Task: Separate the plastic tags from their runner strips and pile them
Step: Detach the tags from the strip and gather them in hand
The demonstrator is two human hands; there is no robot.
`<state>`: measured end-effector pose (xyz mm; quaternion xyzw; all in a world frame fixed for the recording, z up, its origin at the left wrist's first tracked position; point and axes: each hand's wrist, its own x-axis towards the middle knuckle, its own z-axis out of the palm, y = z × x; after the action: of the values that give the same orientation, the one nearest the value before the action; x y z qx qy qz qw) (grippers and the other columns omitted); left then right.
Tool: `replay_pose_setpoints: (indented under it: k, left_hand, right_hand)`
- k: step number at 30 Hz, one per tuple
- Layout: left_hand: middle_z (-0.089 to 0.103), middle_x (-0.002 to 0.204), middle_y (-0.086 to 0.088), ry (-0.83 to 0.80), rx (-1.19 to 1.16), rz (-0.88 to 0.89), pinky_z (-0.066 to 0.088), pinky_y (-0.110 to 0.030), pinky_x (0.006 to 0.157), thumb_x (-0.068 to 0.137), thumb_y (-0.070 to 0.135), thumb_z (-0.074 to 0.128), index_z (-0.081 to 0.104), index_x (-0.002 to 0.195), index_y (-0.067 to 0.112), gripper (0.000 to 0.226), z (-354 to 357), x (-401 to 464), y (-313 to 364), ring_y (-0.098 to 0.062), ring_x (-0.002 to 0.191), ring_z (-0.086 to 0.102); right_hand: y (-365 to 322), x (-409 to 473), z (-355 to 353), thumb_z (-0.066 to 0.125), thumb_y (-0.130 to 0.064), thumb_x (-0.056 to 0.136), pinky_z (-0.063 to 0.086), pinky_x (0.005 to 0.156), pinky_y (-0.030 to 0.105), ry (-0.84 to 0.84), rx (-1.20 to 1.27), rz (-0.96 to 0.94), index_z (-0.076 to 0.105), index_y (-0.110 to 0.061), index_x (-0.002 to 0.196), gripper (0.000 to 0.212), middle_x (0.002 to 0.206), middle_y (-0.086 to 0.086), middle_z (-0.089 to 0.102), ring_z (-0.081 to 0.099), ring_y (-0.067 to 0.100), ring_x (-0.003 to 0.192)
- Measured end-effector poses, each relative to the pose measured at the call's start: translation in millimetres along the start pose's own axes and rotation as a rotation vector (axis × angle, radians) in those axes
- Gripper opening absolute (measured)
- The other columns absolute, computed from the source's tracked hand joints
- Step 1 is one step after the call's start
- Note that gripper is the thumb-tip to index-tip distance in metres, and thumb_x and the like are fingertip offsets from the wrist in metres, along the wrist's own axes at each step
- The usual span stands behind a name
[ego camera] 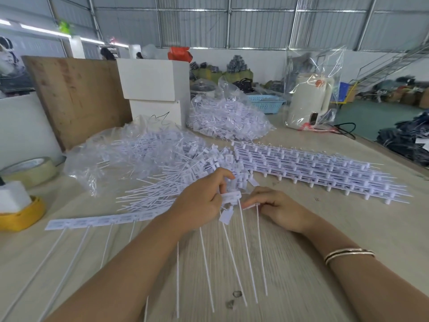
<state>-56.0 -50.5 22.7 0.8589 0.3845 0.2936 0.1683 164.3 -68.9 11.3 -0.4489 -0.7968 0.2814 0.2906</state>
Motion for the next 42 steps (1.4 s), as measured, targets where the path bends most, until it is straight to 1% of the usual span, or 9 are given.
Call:
replay_pose_setpoints:
  k: [4, 8, 11, 13, 17, 21, 24, 27, 42]
  left_hand:
    - [0.046, 0.093, 0.013, -0.038, -0.065, -0.004, 0.039, -0.03, 0.055, 0.087, -0.004, 0.037, 0.035, 0.119, 0.031, 0.047, 3.6, 0.5, 1.7, -0.005, 0.055, 0.04]
    - [0.045, 0.09, 0.012, -0.028, -0.097, 0.025, 0.034, -0.018, 0.052, 0.086, -0.006, 0.036, 0.035, 0.114, 0.03, 0.045, 6.9, 0.6, 6.9, -0.001, 0.054, 0.04]
    - [0.04, 0.072, 0.013, -0.015, -0.118, 0.005, 0.032, -0.015, 0.05, 0.086, -0.006, 0.038, 0.038, 0.106, 0.025, 0.036, 10.8, 2.0, 9.0, 0.0, 0.053, 0.038]
    - [0.04, 0.069, 0.013, -0.016, -0.138, -0.017, 0.032, -0.015, 0.05, 0.087, -0.006, 0.039, 0.04, 0.105, 0.024, 0.035, 12.2, 2.7, 9.7, 0.001, 0.053, 0.038]
    - [0.043, 0.075, 0.016, -0.008, -0.068, 0.029, 0.034, -0.013, 0.054, 0.091, 0.001, 0.042, 0.043, 0.104, 0.028, 0.03, 10.9, 0.1, 13.0, 0.002, 0.059, 0.044]
    - [0.053, 0.078, 0.007, 0.005, 0.082, 0.007, 0.036, -0.03, 0.06, 0.095, 0.018, 0.042, 0.05, 0.086, 0.022, 0.013, 6.7, 1.0, 8.6, -0.008, 0.068, 0.049]
    - [0.049, 0.061, 0.008, -0.031, 0.199, -0.011, 0.028, -0.027, 0.052, 0.097, 0.032, 0.042, 0.049, 0.077, 0.023, 0.023, 6.6, 0.6, 4.7, -0.005, 0.055, 0.046]
    - [0.048, 0.061, 0.008, -0.072, 0.236, 0.001, 0.03, -0.027, 0.051, 0.097, 0.039, 0.041, 0.048, 0.082, 0.023, 0.023, 8.2, -0.4, 3.3, -0.008, 0.055, 0.046]
    - [0.041, 0.07, 0.011, -0.147, 0.201, 0.1, 0.029, -0.021, 0.056, 0.098, 0.038, 0.04, 0.04, 0.088, 0.025, 0.017, 7.4, -0.4, 4.6, -0.004, 0.061, 0.039]
  right_hand:
    - [-1.9, 0.6, -2.4, 0.041, 0.015, 0.076, 0.037, 0.082, 0.013, 0.281, -0.027, -0.09, 0.072, -0.012, 0.087, 0.042, 0.095, 0.004, 0.06, 0.053, 0.017, 0.093]
    - [-11.7, -4.4, -1.9, 0.05, -0.006, 0.073, 0.039, 0.077, 0.012, 0.293, -0.099, -0.206, 0.05, -0.037, 0.106, 0.045, 0.102, -0.008, 0.054, 0.05, 0.006, 0.09]
    - [-13.4, -2.2, 5.8, 0.067, -0.011, 0.079, 0.047, 0.078, 0.022, 0.221, -0.291, -0.32, 0.053, -0.025, 0.124, 0.049, 0.106, -0.009, 0.06, 0.055, 0.006, 0.087]
    - [-14.4, -0.6, 6.4, 0.069, -0.013, 0.081, 0.052, 0.072, 0.035, 0.289, -0.418, -0.355, 0.061, -0.016, 0.122, 0.042, 0.099, -0.003, 0.067, 0.062, 0.014, 0.081]
    - [-13.9, -1.5, 4.4, 0.067, -0.007, 0.078, 0.05, 0.056, 0.029, 0.432, -0.499, -0.501, 0.072, -0.015, 0.103, 0.027, 0.068, -0.002, 0.064, 0.058, 0.012, 0.059]
    - [-8.7, -1.1, 0.1, 0.065, -0.008, 0.078, 0.047, 0.057, 0.028, 0.521, -0.435, -0.437, 0.072, -0.015, 0.102, 0.026, 0.074, -0.002, 0.067, 0.051, -0.001, 0.064]
    - [-10.2, -0.9, -1.4, 0.066, -0.028, 0.082, 0.05, 0.062, 0.033, 0.425, -0.445, -0.444, 0.072, -0.014, 0.099, 0.023, 0.082, 0.0, 0.068, 0.06, 0.008, 0.072]
    - [-13.8, 0.4, 1.5, 0.06, -0.044, 0.082, 0.05, 0.062, 0.036, 0.354, -0.52, -0.462, 0.073, -0.014, 0.093, 0.035, 0.081, 0.0, 0.067, 0.061, 0.018, 0.072]
    - [-2.3, 4.0, 5.2, 0.049, -0.027, 0.092, 0.043, 0.077, 0.031, 0.259, -0.218, -0.312, 0.071, -0.007, 0.081, 0.032, 0.08, 0.005, 0.064, 0.055, 0.016, 0.079]
